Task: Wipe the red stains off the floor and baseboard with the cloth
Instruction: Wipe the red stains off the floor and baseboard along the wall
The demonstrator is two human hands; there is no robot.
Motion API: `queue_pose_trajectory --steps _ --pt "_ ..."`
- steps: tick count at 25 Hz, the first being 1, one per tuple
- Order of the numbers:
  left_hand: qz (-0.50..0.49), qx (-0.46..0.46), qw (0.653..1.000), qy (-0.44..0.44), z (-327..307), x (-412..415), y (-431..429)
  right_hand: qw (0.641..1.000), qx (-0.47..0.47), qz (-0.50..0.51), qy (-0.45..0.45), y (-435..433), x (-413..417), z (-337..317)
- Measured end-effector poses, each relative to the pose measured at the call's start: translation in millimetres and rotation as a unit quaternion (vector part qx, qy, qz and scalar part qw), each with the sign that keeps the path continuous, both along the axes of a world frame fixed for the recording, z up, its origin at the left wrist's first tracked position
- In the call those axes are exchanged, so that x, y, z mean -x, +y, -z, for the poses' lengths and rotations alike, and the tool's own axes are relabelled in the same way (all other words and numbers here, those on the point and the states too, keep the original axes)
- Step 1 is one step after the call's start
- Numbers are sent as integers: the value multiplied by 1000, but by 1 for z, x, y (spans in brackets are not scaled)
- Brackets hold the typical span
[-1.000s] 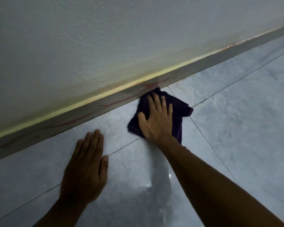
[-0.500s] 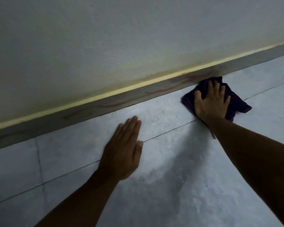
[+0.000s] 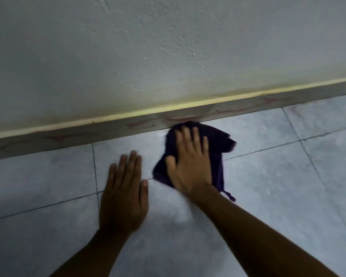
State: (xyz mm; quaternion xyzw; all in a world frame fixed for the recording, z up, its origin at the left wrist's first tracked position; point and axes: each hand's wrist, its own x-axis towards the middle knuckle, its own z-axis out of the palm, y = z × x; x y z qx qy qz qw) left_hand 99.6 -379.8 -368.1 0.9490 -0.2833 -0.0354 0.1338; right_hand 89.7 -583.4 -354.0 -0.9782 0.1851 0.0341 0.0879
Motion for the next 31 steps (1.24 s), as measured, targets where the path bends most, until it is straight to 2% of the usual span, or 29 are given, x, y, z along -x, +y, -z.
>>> queue_pose_trajectory --steps 2,5,7,10,14,16,18,20,25,27,28,29,30,31 --pt "5 -15 1000 -7 1 1 2 996 -23 -90 3 12 -3 0" --pt "6 -24 1000 -2 -2 2 1 992 -12 -123 8 -26 5 -3" --pt "11 -27 1000 -3 -4 2 -2 996 -1 -88 3 -59 15 -2" --pt "68 4 998 -7 -7 7 -31 1000 -2 20 -6 -116 31 -4" --pt "144 39 989 7 -10 7 -118 989 -7 150 -9 -204 41 -8" --pt "157 45 986 42 -10 6 -167 980 -1 199 -3 -246 43 -9" --pt "171 31 982 74 -6 8 -206 975 -4 222 -8 -275 46 -5" --pt "182 -3 982 56 2 8 -222 975 -5 220 -17 -281 45 1" --pt "186 -19 982 37 12 4 -222 975 -8 214 -55 -278 45 2" --pt "184 -14 982 39 13 5 -223 966 -16 237 -99 -278 44 1" --pt "183 -11 982 39 13 4 -223 950 -36 275 -141 -276 42 1" --pt "183 -9 982 40 12 4 -224 918 -77 339 -192 -275 40 0" --pt "184 -8 982 41 11 4 -224 864 -137 417 -248 -276 36 -3" --pt "185 -8 982 38 10 3 -224 793 -198 492 -302 -280 33 -8"
